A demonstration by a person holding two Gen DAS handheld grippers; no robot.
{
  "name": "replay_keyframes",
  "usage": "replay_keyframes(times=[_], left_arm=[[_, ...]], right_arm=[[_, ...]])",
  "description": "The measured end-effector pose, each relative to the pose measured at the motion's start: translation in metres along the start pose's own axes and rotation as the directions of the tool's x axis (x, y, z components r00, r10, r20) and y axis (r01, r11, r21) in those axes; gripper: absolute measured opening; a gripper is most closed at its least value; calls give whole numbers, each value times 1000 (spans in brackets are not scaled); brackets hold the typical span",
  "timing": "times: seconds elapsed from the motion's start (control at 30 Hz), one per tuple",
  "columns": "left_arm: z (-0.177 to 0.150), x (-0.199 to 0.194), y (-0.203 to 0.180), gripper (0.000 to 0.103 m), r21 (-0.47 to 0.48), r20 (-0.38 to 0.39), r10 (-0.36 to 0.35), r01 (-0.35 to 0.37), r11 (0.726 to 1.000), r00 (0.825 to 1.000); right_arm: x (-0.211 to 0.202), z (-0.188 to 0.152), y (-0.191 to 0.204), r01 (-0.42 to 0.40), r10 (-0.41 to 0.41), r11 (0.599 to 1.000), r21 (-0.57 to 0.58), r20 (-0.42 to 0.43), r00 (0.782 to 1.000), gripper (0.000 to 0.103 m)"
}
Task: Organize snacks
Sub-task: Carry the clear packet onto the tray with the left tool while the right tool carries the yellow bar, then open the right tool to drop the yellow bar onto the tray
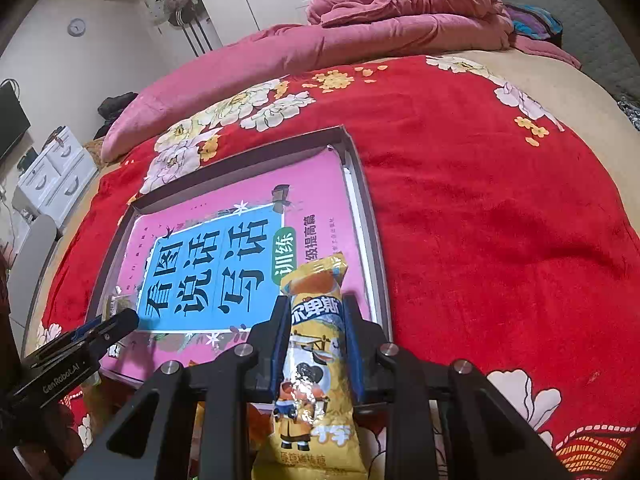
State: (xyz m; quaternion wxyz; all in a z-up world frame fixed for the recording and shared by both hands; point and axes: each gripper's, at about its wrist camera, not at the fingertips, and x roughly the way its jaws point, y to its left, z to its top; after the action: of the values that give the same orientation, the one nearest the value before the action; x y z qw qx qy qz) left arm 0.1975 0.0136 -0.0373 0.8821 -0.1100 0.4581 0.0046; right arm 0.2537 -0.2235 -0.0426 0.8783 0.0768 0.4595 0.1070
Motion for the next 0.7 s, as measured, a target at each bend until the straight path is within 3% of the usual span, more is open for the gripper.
replay_keyframes(times=[0.33,0.57,0.7], left_arm=[[-1,-2,-5,44,12,12,-17,17,1000,1000],[0,-9,-5,55,11,39,-36,35,999,999],[1,-15,-1,62,-2,58,-46,46,999,997]], right_arm=[[1,-1,-1,21,-21,1000,-2,-2,1000,30],[-7,1,-1,17,-17,1000,-7,29,999,30],[-14,1,-2,3,-3,1000,0,54,999,37]])
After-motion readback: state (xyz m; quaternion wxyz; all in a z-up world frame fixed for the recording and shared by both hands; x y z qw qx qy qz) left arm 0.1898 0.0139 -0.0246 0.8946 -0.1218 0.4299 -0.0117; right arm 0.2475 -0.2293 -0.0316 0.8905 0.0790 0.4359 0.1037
